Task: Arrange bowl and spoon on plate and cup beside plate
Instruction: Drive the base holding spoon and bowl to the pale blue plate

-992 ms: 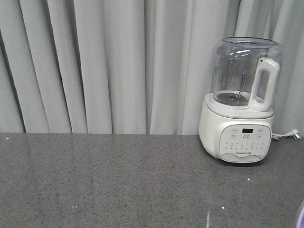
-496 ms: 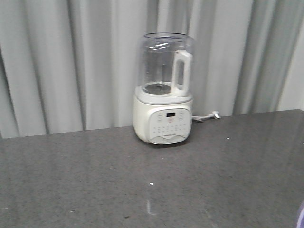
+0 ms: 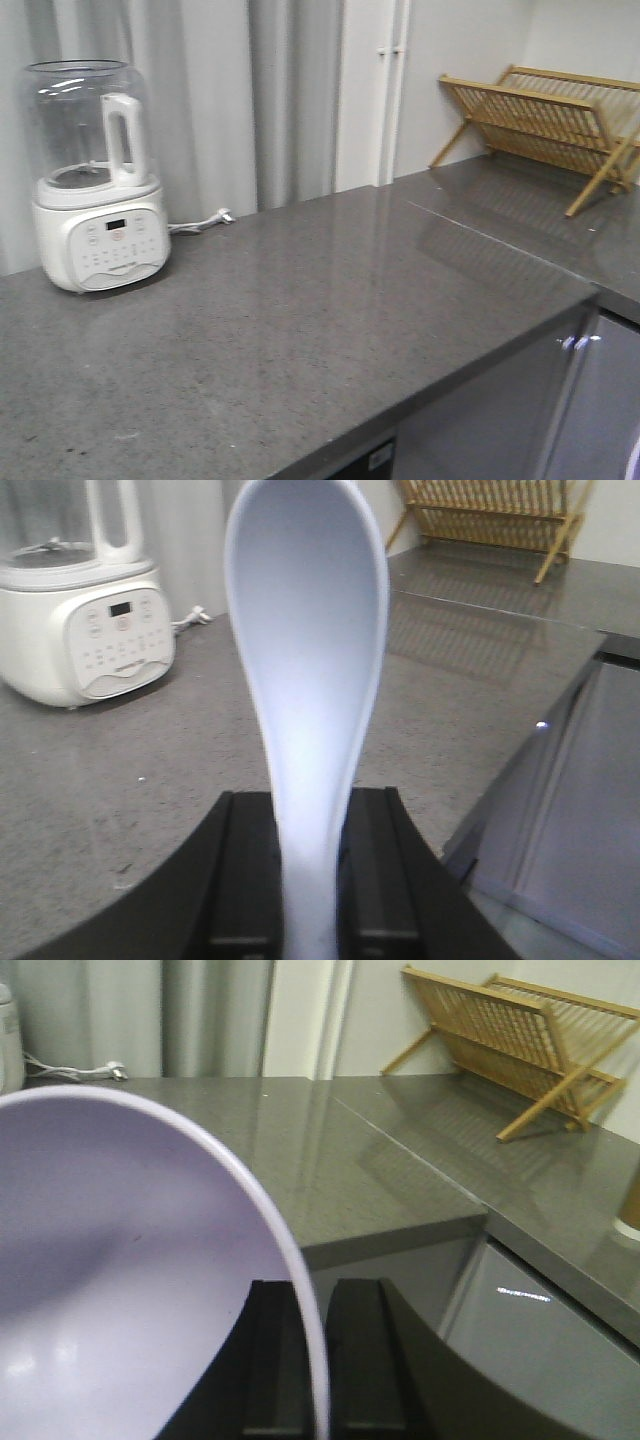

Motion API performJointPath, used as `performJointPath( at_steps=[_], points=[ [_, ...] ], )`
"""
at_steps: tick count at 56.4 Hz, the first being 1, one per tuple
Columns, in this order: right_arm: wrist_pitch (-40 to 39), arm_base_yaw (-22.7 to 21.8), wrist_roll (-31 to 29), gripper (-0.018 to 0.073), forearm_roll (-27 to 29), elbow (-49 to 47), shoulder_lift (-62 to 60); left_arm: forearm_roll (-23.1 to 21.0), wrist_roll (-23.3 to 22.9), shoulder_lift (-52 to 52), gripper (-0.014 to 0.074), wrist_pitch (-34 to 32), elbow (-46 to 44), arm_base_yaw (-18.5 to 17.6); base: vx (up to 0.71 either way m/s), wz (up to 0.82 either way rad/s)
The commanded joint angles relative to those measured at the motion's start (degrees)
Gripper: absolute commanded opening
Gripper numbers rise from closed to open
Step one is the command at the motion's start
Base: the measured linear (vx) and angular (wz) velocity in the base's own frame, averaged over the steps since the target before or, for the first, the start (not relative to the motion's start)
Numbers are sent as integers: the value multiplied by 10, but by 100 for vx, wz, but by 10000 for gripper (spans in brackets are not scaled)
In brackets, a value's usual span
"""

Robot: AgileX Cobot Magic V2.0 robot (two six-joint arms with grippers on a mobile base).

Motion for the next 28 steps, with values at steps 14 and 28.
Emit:
performJointPath(
  at_steps=[14, 28],
  points=[
    [-47, 1, -5, -8, -10, -15, 7, -14, -1, 5, 0, -41, -14, -5, -16, -62],
    [-47, 1, -5, -8, -10, -15, 7, -14, -1, 5, 0, -41, -14, -5, -12, -55]
  ],
)
